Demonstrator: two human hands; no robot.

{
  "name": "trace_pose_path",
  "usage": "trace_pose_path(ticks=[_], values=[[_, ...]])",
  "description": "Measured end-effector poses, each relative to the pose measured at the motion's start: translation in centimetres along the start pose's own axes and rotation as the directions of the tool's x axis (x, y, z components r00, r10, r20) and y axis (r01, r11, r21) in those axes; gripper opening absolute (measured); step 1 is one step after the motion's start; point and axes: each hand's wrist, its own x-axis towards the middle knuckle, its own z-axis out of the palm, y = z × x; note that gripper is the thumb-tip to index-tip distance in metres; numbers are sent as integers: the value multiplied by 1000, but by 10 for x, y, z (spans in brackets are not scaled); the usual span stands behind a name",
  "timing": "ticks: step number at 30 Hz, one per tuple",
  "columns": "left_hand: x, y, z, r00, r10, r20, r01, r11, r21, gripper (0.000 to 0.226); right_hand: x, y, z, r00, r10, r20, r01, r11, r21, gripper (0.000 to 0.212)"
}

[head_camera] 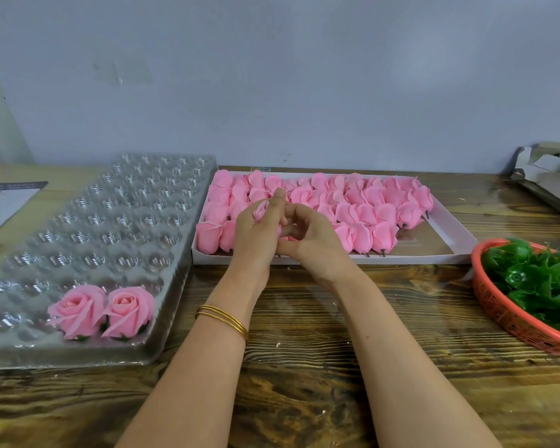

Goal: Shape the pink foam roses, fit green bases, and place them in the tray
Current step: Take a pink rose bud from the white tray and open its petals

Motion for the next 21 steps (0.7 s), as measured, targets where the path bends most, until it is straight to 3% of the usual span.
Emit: trace_pose_path(ticks=[4, 9, 15, 21], values=[[-2, 1, 0, 1000, -3, 15, 3, 1000, -12, 51, 1, 1, 1, 999, 5, -36, -4, 1000, 12, 32], [-3, 4, -2, 999, 18, 33, -19, 999, 31, 31, -1, 1, -1, 1000, 3, 14, -4, 996, 85, 34], [-4, 7, -4, 999, 21, 50, -24, 998, 55, 27, -2, 1, -4, 994, 39, 100, -46, 997, 68, 27], [-3, 5, -2, 999, 35, 22, -37, 997, 66, 42, -1, 0, -3, 996, 41, 81, -47, 996, 74, 28]])
